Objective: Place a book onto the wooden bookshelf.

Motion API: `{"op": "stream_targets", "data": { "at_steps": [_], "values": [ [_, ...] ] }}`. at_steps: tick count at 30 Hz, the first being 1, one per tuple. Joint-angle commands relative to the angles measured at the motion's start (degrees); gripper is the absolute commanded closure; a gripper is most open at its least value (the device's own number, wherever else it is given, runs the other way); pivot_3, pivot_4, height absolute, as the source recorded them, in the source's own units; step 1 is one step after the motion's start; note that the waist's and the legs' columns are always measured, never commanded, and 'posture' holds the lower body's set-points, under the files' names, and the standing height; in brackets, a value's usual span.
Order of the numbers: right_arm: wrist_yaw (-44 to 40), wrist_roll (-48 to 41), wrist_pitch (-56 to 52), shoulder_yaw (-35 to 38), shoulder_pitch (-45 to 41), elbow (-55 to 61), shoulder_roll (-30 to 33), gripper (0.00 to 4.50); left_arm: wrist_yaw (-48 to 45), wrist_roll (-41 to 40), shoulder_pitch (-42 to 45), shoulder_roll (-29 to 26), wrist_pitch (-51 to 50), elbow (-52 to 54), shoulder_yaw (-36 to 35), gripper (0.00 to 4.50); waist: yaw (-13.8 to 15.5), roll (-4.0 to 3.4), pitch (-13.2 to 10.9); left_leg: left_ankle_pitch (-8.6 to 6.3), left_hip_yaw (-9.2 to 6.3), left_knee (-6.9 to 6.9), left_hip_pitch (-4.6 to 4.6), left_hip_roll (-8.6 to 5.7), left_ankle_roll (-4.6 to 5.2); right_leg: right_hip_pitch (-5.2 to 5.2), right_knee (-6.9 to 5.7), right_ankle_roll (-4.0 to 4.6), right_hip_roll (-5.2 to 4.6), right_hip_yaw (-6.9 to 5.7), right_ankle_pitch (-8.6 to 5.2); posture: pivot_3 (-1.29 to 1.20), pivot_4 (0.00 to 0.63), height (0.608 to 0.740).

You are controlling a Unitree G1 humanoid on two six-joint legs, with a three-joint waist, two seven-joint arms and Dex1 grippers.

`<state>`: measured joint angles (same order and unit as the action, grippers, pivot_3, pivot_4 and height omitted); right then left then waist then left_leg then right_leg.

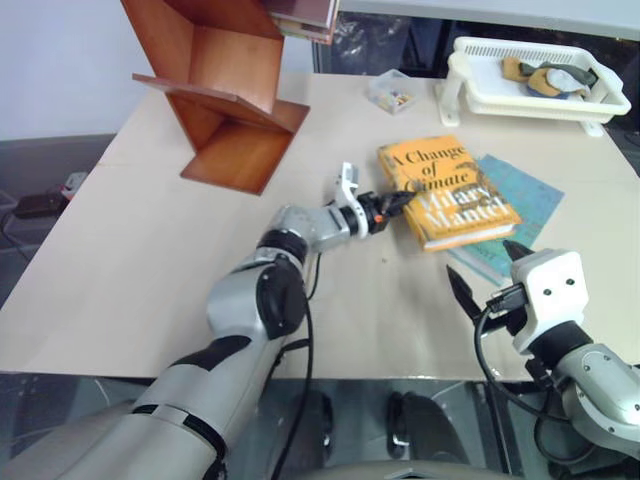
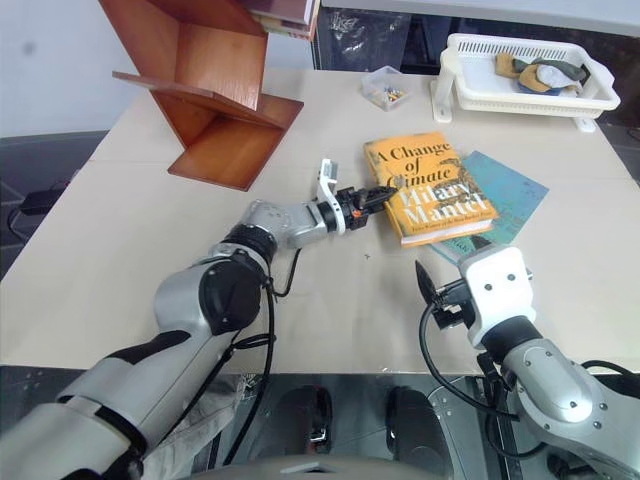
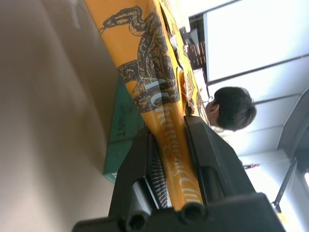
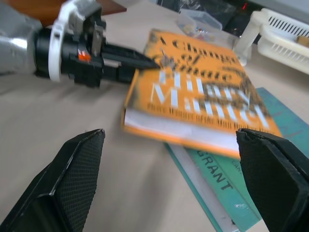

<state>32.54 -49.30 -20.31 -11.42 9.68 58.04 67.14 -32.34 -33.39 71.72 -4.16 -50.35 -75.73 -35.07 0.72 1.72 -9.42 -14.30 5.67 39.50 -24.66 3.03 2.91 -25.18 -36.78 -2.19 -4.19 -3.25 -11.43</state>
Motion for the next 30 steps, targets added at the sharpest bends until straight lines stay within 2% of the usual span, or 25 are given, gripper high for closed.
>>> {"op": "stream_targets", "data": {
  "at_steps": [1, 4, 8, 10, 13, 15, 16, 18, 20, 25, 30],
  "values": [
    [-2.0, -0.3, -1.7, 2.5, -1.9, 2.0, -1.2, 0.00, -3.5, -1.0, 2.1, -1.4, -1.8, 6.1, 1.3, 4.10, 0.0, 0.00, 0.0, 0.02, 0.00, 0.01, 0.00, 0.00, -0.03, 0.00, 0.00, 0.01, 0.00, 0.00, 0.01, 0.00, 0.150, 0.740],
    [-4.0, -0.2, -4.0, 4.2, -2.5, 2.0, -3.0, 0.00, -6.8, 0.0, 1.3, -2.4, -2.5, 13.2, 5.4, 4.10, 0.0, 0.00, 0.0, 0.03, 0.00, 0.02, 0.00, 0.00, -0.05, 0.00, -0.02, 0.02, 0.00, 0.00, 0.01, 0.00, 0.150, 0.740],
    [-9.0, 0.5, -6.7, 7.0, -3.0, 1.3, -5.7, 0.00, -9.1, -1.9, -4.8, -5.6, -8.2, 37.5, 12.7, 4.10, -0.3, 0.00, 0.0, 0.04, 0.02, 0.01, 0.00, 0.02, -0.08, 0.00, -0.02, 0.03, 0.01, 0.05, 0.02, 0.00, 0.150, 0.740],
    [-12.4, 0.8, -7.4, 8.7, -2.8, 0.6, -6.8, 0.00, -12.7, -1.3, -10.2, -9.3, -7.2, 52.7, 19.1, 4.10, -0.5, -0.02, 0.0, 0.05, 0.04, 0.01, 0.01, 0.06, -0.09, -0.03, -0.03, 0.04, 0.03, 0.08, 0.02, 0.00, 0.150, 0.740],
    [-18.5, 1.7, -7.8, 11.4, -2.4, -1.7, -8.3, 0.00, -18.8, 3.9, -17.2, -16.0, 3.2, 68.8, 28.4, 4.10, -0.6, -0.05, 0.0, 0.07, 0.05, -0.01, 0.08, 0.10, -0.13, -0.01, -0.09, 0.06, 0.04, 0.10, 0.03, 0.00, 0.150, 0.740],
    [-22.8, 2.6, -7.9, 12.4, -3.0, -3.3, -9.3, 0.00, -24.3, 15.0, -20.9, -23.3, 26.0, 73.8, 34.4, 4.10, 0.0, -0.06, 0.0, 0.07, 0.06, 0.01, 0.13, 0.09, -0.12, 0.04, -0.09, 0.06, 0.03, 0.08, 0.03, 0.00, 0.150, 0.740],
    [-24.7, 2.8, -7.8, 12.5, -3.9, -4.1, -9.6, 0.00, -26.0, 20.7, -21.7, -26.9, 38.1, 73.5, 36.6, 4.10, 0.0, -0.06, 0.0, 0.07, 0.08, 0.01, 0.15, 0.07, -0.12, 0.06, -0.07, 0.07, 0.03, 0.07, 0.03, 0.00, 0.150, 0.740],
    [-28.2, 2.5, -7.9, 12.5, -7.4, -5.7, -11.1, 0.00, -26.9, 30.7, -19.6, -34.9, 64.8, 66.2, 38.4, 4.10, 0.0, -0.05, 0.0, -0.03, 0.17, 0.02, 0.19, 0.08, 0.04, 0.05, -0.06, 0.34, 0.05, 0.09, -0.04, 0.00, 0.150, 0.740],
    [-31.0, 2.5, -8.4, 12.7, -10.4, -7.1, -12.8, 0.00, -25.6, 34.8, -15.4, -39.5, 78.8, 57.9, 38.4, 4.10, 0.3, -0.13, 0.1, -0.08, 0.17, 0.01, 0.20, 0.13, 0.13, 0.06, -0.02, 0.54, 0.07, 0.13, 0.03, 0.00, 0.150, 0.740],
    [-38.7, 1.4, -8.8, 12.6, -17.0, -10.0, -16.4, 0.00, -23.8, 41.4, -2.4, -48.4, 93.3, 39.7, 39.3, 4.10, 0.3, 0.00, 0.0, -0.10, 0.28, 0.25, -0.05, 0.16, 0.18, 0.04, 0.02, 0.33, 0.13, -0.03, 0.17, 0.00, 0.150, 0.740],
    [-44.6, 1.5, -10.0, 12.8, -22.8, -12.3, -18.5, 0.00, -20.8, 49.2, 6.4, -52.5, 100.5, 24.0, 42.9, 4.10, 0.2, 0.02, 0.1, -0.15, 0.36, 0.35, -0.10, 0.13, 0.26, 0.06, 0.03, 0.19, 0.11, -0.02, 0.15, 0.00, 0.150, 0.740]
  ]
}}
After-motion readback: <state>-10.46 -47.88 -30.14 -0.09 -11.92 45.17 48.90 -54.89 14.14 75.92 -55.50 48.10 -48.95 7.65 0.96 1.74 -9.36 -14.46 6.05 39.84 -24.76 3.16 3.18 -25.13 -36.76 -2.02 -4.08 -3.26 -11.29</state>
